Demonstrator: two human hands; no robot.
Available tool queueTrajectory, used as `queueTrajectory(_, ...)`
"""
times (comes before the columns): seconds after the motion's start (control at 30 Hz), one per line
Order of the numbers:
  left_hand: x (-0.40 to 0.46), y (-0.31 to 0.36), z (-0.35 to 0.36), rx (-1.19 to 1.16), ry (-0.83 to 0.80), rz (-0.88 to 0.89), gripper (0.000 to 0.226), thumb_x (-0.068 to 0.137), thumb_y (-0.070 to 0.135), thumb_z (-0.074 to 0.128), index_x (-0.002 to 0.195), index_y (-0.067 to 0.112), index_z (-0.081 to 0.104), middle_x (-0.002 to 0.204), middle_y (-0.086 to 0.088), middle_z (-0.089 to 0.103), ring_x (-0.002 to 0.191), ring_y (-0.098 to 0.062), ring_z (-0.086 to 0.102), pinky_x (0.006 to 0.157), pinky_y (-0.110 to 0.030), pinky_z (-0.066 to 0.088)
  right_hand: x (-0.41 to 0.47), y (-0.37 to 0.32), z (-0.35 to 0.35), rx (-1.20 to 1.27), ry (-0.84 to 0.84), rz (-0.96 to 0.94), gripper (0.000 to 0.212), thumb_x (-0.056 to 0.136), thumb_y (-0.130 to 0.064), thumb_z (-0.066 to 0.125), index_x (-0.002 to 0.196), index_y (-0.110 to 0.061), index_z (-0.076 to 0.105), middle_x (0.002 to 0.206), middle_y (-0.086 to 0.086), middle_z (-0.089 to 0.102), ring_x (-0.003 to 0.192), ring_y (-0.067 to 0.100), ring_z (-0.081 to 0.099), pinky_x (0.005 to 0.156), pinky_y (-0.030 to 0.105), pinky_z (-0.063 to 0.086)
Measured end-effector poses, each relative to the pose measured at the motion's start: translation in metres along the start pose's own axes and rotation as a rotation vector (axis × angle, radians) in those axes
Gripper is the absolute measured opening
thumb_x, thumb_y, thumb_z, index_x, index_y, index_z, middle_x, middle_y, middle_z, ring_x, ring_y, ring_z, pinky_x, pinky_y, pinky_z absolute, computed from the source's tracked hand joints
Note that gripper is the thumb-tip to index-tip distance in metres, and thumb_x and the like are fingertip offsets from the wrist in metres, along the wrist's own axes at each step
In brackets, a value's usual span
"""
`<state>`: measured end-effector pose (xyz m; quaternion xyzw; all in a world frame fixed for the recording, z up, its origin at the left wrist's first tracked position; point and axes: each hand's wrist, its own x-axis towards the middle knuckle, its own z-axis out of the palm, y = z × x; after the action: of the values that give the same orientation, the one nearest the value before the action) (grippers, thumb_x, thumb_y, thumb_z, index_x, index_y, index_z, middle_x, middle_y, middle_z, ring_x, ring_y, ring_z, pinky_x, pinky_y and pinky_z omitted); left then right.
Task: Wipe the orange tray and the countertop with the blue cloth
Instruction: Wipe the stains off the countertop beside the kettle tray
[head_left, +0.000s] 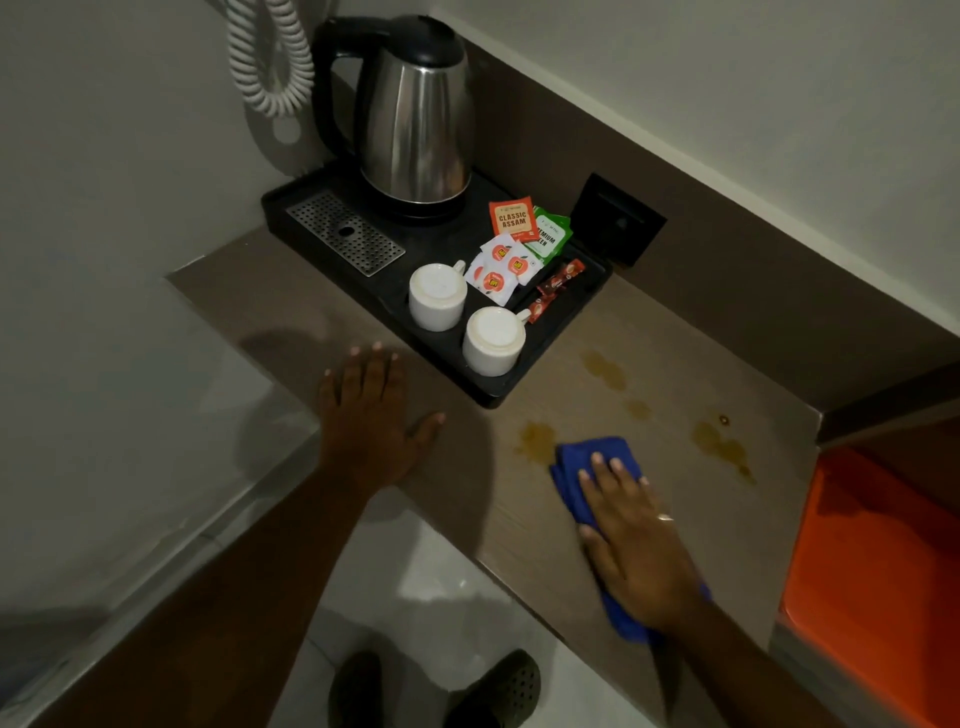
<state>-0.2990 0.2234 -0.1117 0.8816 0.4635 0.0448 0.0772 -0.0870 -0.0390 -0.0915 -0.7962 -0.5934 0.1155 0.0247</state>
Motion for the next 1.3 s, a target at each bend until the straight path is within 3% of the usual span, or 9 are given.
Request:
queueTrajectory(0.07,0.001,-0.007,-0.004,-0.007,-0.005,0.030,0.093,0.083,0.072,0.033,0.149,0.006,0.028,0.158,-0.021,0.027,0.146,-0.041,0.020,0.115,-0.062,0.016,-0.006,0.027,-0.006,-0.010,0.011,0.052,0.059,0.095,-0.055,0.011,0.149,-0.032,0.002,0.160,-0.006,-0.002,0.147,0.012,-0.005,0.119,0.041,0.000)
queueTrajectory(0.27,0.002,-0.006,-0.001,-0.010,-0.008,0.031,0.094,0.082,0.072,0.028,0.150,0.007,0.025,0.160,-0.020,0.024,0.147,-0.041,0.017,0.115,-0.064,0.014,0.071,-0.023,-0.006,0.088,0.147,0.731,0.061,0.097,-0.038,0.025,0.150,-0.010,0.012,0.160,0.014,0.007,0.147,0.031,0.004,0.118,0.052,0.006)
queueTrajectory(0.5,0.005,-0.008,-0.001,-0.028,0.010,0.023,0.095,0.081,0.074,0.030,0.151,0.009,0.026,0.161,-0.018,0.023,0.148,-0.039,0.017,0.116,-0.062,0.014,0.021,-0.017,0.002,0.018,0.026,0.145,0.060,0.094,-0.058,0.009,0.148,-0.033,-0.002,0.158,-0.006,-0.004,0.147,0.014,-0.008,0.117,0.041,-0.002)
queueTrajectory(0.7,0.007,-0.009,0.002,-0.026,0.010,0.012,0.096,0.081,0.076,0.027,0.150,0.010,0.026,0.161,-0.017,0.024,0.148,-0.039,0.017,0.115,-0.062,0.015,0.067,-0.030,-0.006,0.065,0.150,0.696,0.061,0.097,-0.041,0.024,0.150,-0.013,0.011,0.160,0.011,0.007,0.147,0.028,0.003,0.118,0.052,0.006)
queueTrajectory(0.77,0.007,-0.009,0.002,-0.023,0.009,0.014,0.096,0.080,0.076,0.025,0.151,0.010,0.026,0.161,-0.018,0.023,0.148,-0.039,0.017,0.116,-0.062,0.015,0.087,-0.063,-0.004,0.111,0.135,0.726,0.063,0.097,-0.041,0.024,0.150,-0.011,0.007,0.160,0.013,0.004,0.147,0.030,0.000,0.118,0.052,0.002)
queueTrajectory(0.9,0.007,-0.010,0.001,-0.019,-0.002,0.024,0.097,0.081,0.077,0.023,0.151,0.010,0.024,0.161,-0.018,0.022,0.148,-0.039,0.016,0.116,-0.062,0.014,0.050,-0.084,0.007,0.038,0.015,0.204,0.063,0.093,-0.052,0.011,0.150,-0.026,0.002,0.158,-0.002,-0.006,0.147,0.018,-0.007,0.116,0.043,-0.005)
queueTrajectory(1.0,0.006,-0.011,-0.001,-0.023,-0.008,0.023,0.096,0.081,0.076,0.023,0.151,0.010,0.024,0.161,-0.018,0.022,0.148,-0.039,0.015,0.116,-0.061,0.014,0.014,-0.037,-0.002,0.045,-0.033,0.058,0.061,0.092,-0.057,0.007,0.147,-0.033,0.000,0.158,-0.007,-0.003,0.147,0.012,-0.005,0.118,0.041,-0.004)
queueTrajectory(1.13,0.008,-0.012,0.001,-0.025,0.003,0.035,0.093,0.083,0.074,0.024,0.151,0.010,0.024,0.161,-0.018,0.023,0.148,-0.039,0.016,0.115,-0.062,0.015,0.019,-0.011,-0.009,0.083,0.091,0.365,0.062,0.094,-0.046,0.017,0.149,-0.020,0.012,0.160,0.004,0.007,0.147,0.020,0.001,0.118,0.042,0.000)
queueTrajectory(1.3,0.010,-0.011,0.003,-0.025,-0.001,0.032,0.089,0.086,0.071,0.026,0.151,0.011,0.025,0.160,-0.018,0.024,0.148,-0.041,0.016,0.115,-0.064,0.015,0.087,-0.090,-0.006,0.163,0.165,0.872,0.062,0.097,-0.034,0.028,0.149,-0.009,0.007,0.160,0.015,0.005,0.147,0.032,0.002,0.117,0.051,0.003)
